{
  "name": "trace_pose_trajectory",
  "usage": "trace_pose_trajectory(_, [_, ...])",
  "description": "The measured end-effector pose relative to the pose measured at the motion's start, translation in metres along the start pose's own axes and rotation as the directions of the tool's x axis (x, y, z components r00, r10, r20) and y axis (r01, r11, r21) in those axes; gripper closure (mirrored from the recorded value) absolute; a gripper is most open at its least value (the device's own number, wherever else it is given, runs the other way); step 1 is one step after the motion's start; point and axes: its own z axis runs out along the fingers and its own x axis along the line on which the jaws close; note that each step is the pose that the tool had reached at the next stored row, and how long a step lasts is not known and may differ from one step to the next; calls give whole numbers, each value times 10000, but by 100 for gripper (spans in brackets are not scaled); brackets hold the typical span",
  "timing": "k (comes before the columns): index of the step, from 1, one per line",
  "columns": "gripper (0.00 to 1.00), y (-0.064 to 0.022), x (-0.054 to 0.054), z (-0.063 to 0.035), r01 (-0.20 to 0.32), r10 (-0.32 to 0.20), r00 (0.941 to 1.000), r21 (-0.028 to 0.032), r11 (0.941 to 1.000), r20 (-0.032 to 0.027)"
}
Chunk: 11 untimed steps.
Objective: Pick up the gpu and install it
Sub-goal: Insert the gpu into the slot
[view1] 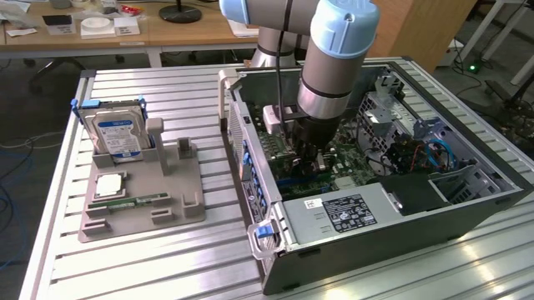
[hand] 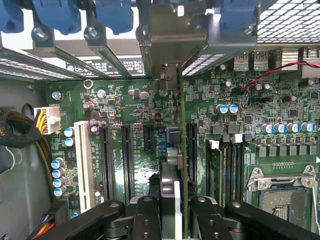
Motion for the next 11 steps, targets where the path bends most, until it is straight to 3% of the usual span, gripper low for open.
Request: trace_pose_trajectory(11, [71,3,2,27,0,0,10000,-3,10000,-7])
